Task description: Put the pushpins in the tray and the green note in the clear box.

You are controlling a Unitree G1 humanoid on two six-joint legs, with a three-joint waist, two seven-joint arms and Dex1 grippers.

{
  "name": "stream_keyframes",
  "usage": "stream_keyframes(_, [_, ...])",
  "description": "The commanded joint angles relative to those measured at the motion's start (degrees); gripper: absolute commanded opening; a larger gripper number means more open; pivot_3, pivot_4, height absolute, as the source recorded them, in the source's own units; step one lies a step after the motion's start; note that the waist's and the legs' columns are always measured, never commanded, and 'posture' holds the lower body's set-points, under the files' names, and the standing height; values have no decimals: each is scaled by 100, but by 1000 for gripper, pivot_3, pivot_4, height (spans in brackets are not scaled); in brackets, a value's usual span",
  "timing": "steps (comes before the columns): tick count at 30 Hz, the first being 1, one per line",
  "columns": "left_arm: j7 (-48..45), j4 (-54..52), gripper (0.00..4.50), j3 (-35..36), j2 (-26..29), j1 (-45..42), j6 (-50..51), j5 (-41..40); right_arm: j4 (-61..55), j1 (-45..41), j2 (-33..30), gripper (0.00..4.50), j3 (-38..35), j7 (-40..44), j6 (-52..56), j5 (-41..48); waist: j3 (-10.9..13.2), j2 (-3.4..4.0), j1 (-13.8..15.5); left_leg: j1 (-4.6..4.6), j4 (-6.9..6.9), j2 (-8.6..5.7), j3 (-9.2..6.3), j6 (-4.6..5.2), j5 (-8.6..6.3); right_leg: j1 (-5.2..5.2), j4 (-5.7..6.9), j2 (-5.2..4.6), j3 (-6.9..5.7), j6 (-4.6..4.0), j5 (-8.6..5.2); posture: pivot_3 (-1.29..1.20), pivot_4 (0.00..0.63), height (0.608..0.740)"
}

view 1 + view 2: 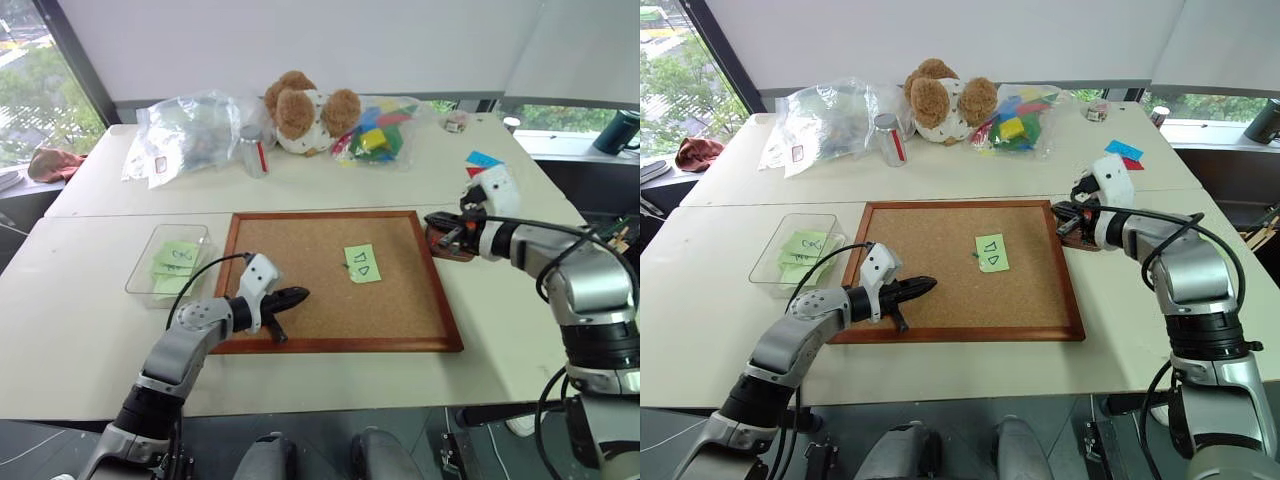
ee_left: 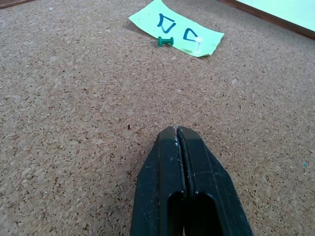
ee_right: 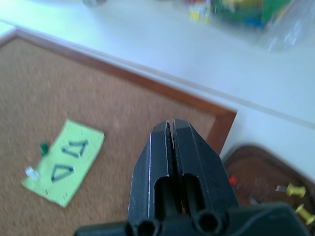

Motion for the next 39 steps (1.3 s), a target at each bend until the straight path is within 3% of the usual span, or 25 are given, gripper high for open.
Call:
stream_keyframes(1, [10,237,0,-134,30,136,206,137,-340,16,191,55,288,54,-178,-55,0,0,1,1,1,0,0,0,0,1,1,0,0,0,0,0,150,740])
stream_keyframes(8, [15,241,0,-140,27,138,194,149,-529,-299,881,55,1018,-234,183,-233,0,0,7,1,2,0,-1,0,0,-1,3,0,-1,0,0,0,150,740])
stream_keyframes(12, [27,236,0,-124,38,145,187,147,-289,-557,1065,1270,1271,-389,285,-442,0,0,10,0,2,-1,-1,0,0,0,0,-1,-1,0,0,0,150,740])
stream_keyframes(15, [39,217,0,-121,38,170,181,151,-137,-717,1184,2681,1451,-434,341,-572,0,1,1,0,0,-1,-1,-1,0,-2,0,-1,-1,0,0,0,150,740])
stream_keyframes(34, [157,199,0,-125,-26,216,130,160,311,-753,1454,2681,2016,-248,282,-1069,0,1,0,0,0,-1,-1,-1,0,-2,1,-1,-2,0,0,0,150,740])
stream_keyframes(37, [164,213,0,-122,-36,224,106,165,332,-750,1488,1911,1996,-231,342,-1082,0,1,-2,0,0,-1,-1,-1,0,-2,1,-1,-2,0,0,0,150,740])
stream_keyframes(39, [173,219,0,-126,-43,230,91,173,332,-742,1483,996,1983,-208,342,-1092,0,1,-1,0,0,-1,-1,-1,0,-2,1,-1,-2,0,0,0,150,740])
